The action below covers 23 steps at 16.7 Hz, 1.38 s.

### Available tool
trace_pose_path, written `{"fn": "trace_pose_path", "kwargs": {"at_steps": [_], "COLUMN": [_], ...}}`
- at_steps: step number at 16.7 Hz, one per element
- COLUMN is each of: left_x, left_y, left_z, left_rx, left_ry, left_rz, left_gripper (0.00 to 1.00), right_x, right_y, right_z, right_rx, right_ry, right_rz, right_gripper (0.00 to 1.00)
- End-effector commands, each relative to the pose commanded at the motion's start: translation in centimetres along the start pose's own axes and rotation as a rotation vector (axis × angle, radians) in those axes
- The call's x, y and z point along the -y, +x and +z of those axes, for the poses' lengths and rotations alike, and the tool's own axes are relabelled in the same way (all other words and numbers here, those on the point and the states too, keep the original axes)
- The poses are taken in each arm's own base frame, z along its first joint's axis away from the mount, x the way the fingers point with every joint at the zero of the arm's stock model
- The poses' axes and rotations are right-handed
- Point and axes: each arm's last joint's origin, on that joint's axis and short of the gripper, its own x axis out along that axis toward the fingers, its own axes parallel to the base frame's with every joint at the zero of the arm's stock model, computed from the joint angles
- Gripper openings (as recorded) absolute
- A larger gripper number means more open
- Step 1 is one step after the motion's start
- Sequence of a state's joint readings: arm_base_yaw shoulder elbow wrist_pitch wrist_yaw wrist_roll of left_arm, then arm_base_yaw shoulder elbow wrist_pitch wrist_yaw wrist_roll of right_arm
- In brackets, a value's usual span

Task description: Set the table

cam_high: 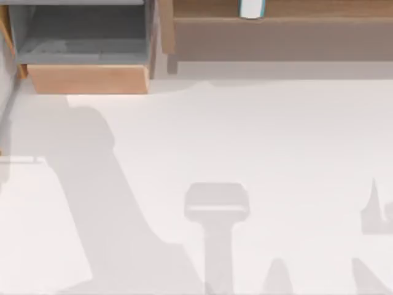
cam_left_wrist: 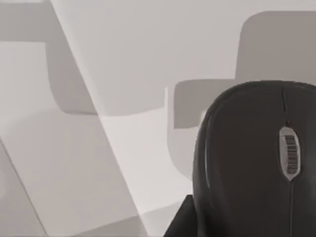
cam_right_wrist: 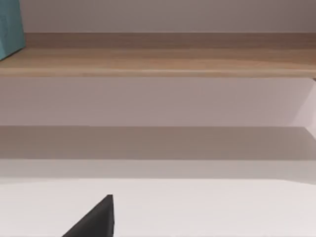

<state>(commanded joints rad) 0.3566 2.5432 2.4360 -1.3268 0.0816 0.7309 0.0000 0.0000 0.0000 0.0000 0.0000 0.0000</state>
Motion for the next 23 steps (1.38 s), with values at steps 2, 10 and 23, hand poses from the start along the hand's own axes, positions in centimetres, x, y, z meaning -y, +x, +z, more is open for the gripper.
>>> {"fn": "trace_pose_path", "kwargs": {"at_steps": [2, 10, 23], "left_x": [0.4, 3.0, 6.4], "left_y": [-2.6, -12.2, -10.5], "left_z": [-0.4, -4.4, -14.8], "left_rx": [0.040, 0.166, 0.089], "left_ry": [0.026, 0.108, -0.103], "left_rz": [0.032, 0.182, 0.195], "left_gripper": [0.00, 0.00, 0.00], "right_x": [0.0, 0.0, 0.0], "right_y": [0.0, 0.0, 0.0], "right_z": [0.0, 0.0, 0.0], "right_rx": [0.000, 0.000, 0.000], "right_ry": [0.000, 0.000, 0.000], "right_rz": [0.000, 0.000, 0.000], "right_gripper": [1.00, 1.00, 1.00]}}
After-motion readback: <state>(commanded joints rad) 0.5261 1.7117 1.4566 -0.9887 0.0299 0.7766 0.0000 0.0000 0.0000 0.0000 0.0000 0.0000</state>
